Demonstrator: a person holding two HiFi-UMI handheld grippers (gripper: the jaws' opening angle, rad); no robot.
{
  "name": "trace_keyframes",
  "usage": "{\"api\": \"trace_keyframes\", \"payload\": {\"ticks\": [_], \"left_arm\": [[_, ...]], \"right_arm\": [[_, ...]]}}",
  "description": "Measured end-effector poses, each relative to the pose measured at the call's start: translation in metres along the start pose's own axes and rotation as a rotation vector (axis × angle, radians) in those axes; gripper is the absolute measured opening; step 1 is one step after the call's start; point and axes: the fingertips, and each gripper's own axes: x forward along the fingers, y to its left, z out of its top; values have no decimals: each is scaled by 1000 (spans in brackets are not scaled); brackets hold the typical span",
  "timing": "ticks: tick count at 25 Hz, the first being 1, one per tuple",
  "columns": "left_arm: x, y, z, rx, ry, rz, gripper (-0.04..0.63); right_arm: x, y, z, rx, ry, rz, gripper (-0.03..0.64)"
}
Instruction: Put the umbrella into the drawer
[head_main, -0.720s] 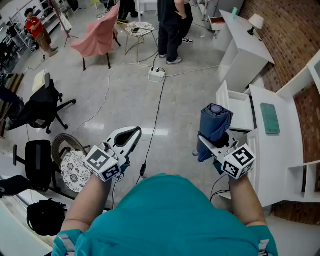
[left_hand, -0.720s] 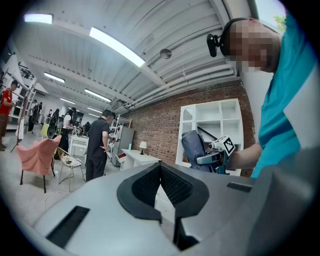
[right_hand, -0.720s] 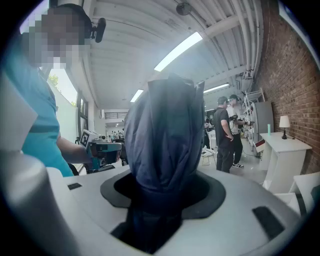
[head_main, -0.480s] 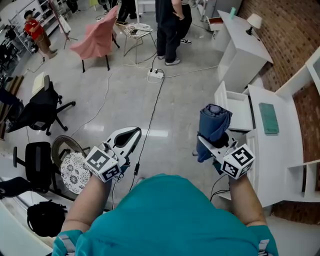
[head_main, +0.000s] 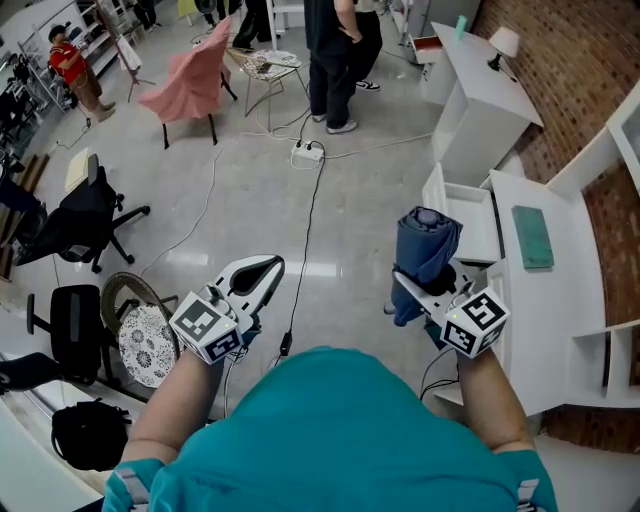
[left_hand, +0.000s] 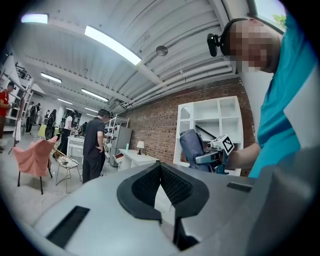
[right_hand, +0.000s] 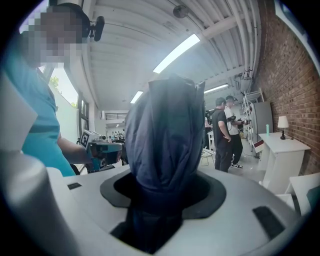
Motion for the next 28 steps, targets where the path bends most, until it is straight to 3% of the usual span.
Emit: {"api": "trace_keyframes", "payload": {"ticks": [17, 22, 28], "left_arm": [[105, -58, -3, -10, 23, -160, 15], [116, -35, -8, -3, 39, -168, 15], [131, 46, -9, -30, 46, -152, 15]], "right_arm": [[-47, -26, -4, -12, 9, -23, 249], [-20, -45, -4, 4, 9, -20, 250], [49, -74, 11, 9, 9, -28, 249]]}}
